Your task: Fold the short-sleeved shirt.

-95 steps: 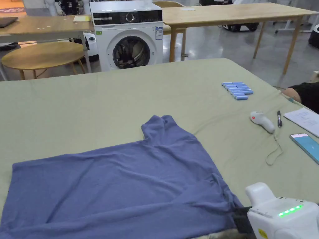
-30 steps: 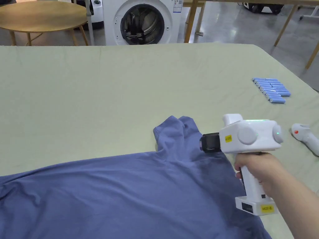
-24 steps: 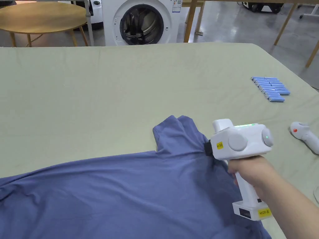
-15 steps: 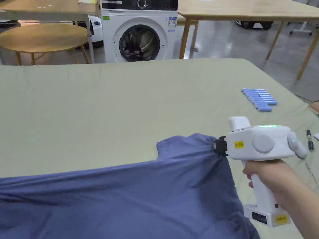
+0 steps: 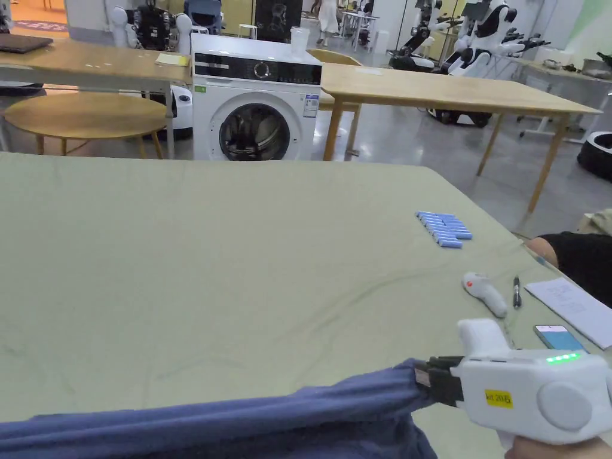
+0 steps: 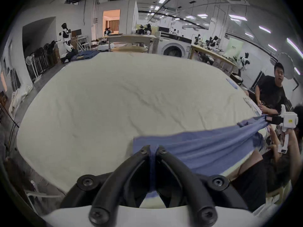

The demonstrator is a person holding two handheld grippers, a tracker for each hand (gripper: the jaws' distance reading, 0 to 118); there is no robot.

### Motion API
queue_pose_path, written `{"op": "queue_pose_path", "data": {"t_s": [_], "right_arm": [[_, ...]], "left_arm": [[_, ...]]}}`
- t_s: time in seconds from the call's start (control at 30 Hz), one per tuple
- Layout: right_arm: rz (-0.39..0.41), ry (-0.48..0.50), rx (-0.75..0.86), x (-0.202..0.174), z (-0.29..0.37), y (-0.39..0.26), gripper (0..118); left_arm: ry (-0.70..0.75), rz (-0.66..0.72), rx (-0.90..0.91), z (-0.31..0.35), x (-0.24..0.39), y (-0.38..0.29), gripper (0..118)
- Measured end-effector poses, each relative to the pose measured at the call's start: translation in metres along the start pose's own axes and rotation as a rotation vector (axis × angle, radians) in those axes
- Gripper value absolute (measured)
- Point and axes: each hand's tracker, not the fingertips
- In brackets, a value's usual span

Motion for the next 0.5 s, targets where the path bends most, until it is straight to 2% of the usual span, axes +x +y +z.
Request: {"op": "queue_pose_path", "data": {"t_s": [0.2,0.27,0.4,0.5], "right_arm": [[0.026,-0.039,-0.085,0.013,-0.021,-0.055,1],[0.099,-0.089,-0.127,0.015,-0.033,-0.07,1],[0.081,-0.1,-0.148,0.017,-0.047,-0.088,1],[0.082,-0.125,-0.154,0.015,-0.055,-0.092,1]], "left_arm": [[0.027,0.014,-0.081,-0.023,-0.003,-0.057,0],[0.039,0.012,-0.094,-0.032,-0.003,-0.067,0],[0.104,-0.066,-0.107,-0.048,0.002,-0.081,0],[0.107,-0.05,-0.101,-0.053,0.004,-0.081,0]]}}
